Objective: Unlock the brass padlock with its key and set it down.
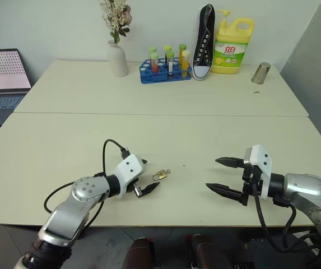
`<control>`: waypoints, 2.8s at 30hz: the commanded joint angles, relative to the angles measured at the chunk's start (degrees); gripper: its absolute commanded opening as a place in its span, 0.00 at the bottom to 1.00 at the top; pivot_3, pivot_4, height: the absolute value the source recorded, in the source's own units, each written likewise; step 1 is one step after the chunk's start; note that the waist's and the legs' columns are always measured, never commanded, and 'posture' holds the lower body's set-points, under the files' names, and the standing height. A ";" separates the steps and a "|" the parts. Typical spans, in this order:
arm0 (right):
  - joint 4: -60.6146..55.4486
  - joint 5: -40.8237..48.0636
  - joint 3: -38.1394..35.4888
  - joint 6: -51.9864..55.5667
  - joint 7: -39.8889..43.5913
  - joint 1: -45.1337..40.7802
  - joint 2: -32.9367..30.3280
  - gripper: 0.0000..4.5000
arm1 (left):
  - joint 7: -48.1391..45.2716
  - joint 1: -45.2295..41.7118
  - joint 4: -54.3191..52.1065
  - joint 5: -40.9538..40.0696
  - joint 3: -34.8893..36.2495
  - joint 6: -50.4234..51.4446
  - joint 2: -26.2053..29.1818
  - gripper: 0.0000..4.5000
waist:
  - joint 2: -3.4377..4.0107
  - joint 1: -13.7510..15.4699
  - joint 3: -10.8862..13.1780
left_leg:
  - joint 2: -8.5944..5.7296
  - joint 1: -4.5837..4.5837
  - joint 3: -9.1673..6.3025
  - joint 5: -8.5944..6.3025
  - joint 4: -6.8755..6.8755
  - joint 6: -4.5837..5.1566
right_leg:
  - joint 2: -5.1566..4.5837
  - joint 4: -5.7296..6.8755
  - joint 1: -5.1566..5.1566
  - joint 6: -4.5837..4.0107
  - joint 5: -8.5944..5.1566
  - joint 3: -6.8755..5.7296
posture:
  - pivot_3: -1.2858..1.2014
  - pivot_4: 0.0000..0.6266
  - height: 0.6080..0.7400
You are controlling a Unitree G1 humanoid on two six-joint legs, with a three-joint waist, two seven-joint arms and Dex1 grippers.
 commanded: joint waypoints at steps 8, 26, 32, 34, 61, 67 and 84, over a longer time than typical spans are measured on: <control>-4.05 1.23 -1.38 0.53 -1.14 1.35 -0.49 0.99 | -1.48 -4.03 5.45 2.00 -3.14 1.63 -1.98 1.00 | -0.01 -0.01 -0.01 | 0.01 0.01 -0.01 0.00 0.00 0.00 | 0.11 0.02 0.00 0.00 0.00 0.00 | 0.52 0.24 1.00; -4.39 0.84 -1.18 0.04 -1.98 2.20 0.07 1.00 | -5.45 -4.64 7.14 1.27 -3.39 1.65 -2.25 0.28 | -0.02 -0.01 -0.03 | 0.01 0.04 -0.01 0.00 0.03 0.00 | 0.12 0.02 0.03 0.01 0.01 0.02 | 0.52 0.24 1.00; -4.35 1.17 -1.14 0.18 -2.35 1.78 0.08 1.00 | -6.64 -4.69 6.85 1.80 -2.72 -6.23 -2.00 0.21 | -0.01 0.00 -0.03 | 0.03 0.04 -0.01 0.00 0.02 0.00 | 0.14 0.02 0.03 0.01 0.01 0.02 | 0.52 0.24 1.00; -4.36 1.67 -1.42 0.41 -2.57 1.22 0.29 1.00 | -5.56 -5.75 7.11 1.50 -1.11 -11.55 -3.63 0.21 | -0.01 0.03 -0.03 | 0.03 0.03 -0.01 0.00 0.02 0.00 | 0.14 0.02 0.02 0.01 0.01 0.02 | 0.52 0.24 1.00; -1.89 15.33 -2.31 7.34 -5.74 -11.76 3.31 1.00 | 13.90 -23.47 33.96 28.09 -0.08 -89.57 0.29 0.21 | -0.02 0.09 -0.02 | 0.01 -0.01 0.03 0.00 0.02 0.00 | -0.10 0.00 0.02 -0.17 0.16 -0.03 | 0.52 0.24 1.00; 2.95 16.78 1.22 10.59 -7.37 -18.21 6.84 1.00 | 13.66 -23.38 34.46 28.14 -0.89 -91.17 1.13 0.21 | -0.02 -0.04 -0.02 | 0.02 -0.01 0.03 0.00 0.00 0.00 | -0.10 0.01 0.02 -0.21 0.18 -0.04 | 0.52 0.24 1.00; 10.35 17.26 4.65 16.09 -9.18 -26.19 12.44 0.91 | 13.92 -21.69 32.53 28.73 -0.84 -90.63 1.25 0.21 | -0.01 -0.03 -0.02 | 0.04 -0.03 -0.01 0.00 0.00 0.00 | -0.13 0.03 0.00 -0.24 0.20 -0.09 | 0.52 0.24 1.00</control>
